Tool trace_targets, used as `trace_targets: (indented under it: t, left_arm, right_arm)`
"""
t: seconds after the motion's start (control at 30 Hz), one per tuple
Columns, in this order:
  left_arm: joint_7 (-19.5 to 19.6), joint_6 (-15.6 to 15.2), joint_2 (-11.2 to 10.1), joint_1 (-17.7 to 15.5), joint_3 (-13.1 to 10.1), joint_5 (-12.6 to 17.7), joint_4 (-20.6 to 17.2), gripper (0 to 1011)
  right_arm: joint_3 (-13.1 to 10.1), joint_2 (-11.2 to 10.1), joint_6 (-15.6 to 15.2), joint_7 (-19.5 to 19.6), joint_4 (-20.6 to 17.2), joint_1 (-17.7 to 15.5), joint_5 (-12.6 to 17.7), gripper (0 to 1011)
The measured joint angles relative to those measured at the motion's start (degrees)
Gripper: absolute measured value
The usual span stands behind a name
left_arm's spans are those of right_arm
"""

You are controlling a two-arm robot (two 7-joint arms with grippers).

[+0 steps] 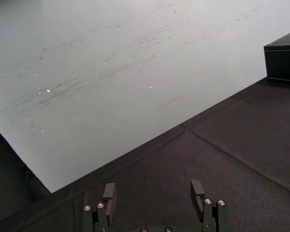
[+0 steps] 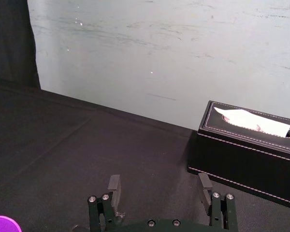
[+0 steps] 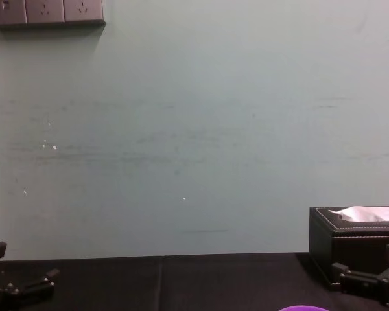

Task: Stack the three plastic cups sequentially using one hand.

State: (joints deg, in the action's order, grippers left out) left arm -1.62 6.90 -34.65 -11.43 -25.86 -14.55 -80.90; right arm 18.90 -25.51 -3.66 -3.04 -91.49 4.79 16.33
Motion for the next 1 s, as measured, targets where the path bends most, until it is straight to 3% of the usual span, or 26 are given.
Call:
trace_targets:
  t: [1.0]
  left_arm:
    - [0.0,0.0,0.0,0.0,0.0,0.0,0.0,1010]
  right_arm:
    - [0.0,0.0,0.0,0.0,0.0,0.0,0.0,1003]
